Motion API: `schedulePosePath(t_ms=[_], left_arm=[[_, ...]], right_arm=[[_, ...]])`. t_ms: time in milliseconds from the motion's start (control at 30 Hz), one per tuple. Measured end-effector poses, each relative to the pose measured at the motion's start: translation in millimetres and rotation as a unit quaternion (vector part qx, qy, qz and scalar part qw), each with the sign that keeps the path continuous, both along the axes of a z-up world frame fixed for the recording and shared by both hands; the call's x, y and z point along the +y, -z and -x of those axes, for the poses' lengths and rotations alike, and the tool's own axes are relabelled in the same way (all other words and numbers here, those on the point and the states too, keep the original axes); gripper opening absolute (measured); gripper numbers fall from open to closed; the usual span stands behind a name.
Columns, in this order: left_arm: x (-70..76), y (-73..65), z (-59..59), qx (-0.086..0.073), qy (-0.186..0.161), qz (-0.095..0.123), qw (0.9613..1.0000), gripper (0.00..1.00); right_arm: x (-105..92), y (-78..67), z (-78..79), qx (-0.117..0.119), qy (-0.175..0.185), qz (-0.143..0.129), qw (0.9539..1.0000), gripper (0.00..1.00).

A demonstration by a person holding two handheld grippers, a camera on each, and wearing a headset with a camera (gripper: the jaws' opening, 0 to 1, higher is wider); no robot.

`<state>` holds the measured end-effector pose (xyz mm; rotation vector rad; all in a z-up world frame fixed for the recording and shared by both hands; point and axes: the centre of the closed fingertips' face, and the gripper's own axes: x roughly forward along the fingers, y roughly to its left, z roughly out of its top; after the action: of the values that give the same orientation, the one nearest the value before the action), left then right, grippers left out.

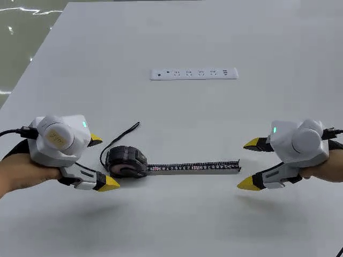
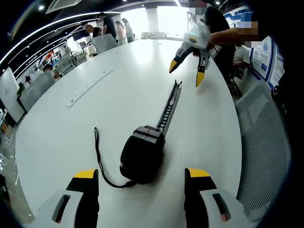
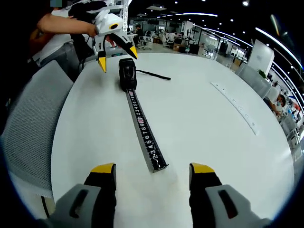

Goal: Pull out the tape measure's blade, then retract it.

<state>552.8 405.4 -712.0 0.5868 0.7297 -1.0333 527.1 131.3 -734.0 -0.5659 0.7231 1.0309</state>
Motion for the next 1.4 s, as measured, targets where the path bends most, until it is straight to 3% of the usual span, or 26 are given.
schedulePosePath(t_ms=[267,600,1033,1267,1300,1400], left_arm=[[0.6,-8.0,10.4,-0.011,-0.037,0.037,0.9986,0.78],[0.3,-22.0,19.8,-0.032,-0.111,0.090,0.9893,0.84],[-8.0,-26.5,34.3,-0.042,-0.137,0.114,0.9831,0.90],[-10.6,-27.7,36.5,-0.044,-0.143,0.121,0.9813,0.93],[-14.8,-31.5,39.9,-0.048,-0.164,0.138,0.9757,0.93],[-15.2,-35.5,42.0,-0.056,-0.172,0.143,0.9731,0.95]], right_arm=[[0.4,-8.8,5.2,-0.004,0.049,-0.034,0.9982,0.72],[-0.5,-20.6,15.6,-0.020,0.104,-0.065,0.9922,0.81],[4.9,-28.0,30.0,-0.031,0.156,-0.094,0.9828,0.89],[6.0,-29.4,32.5,-0.032,0.163,-0.098,0.9813,0.92],[9.7,-31.4,38.1,-0.039,0.178,-0.106,0.9774,0.92],[10.6,-32.5,40.1,-0.041,0.182,-0.109,0.9764,0.93]])
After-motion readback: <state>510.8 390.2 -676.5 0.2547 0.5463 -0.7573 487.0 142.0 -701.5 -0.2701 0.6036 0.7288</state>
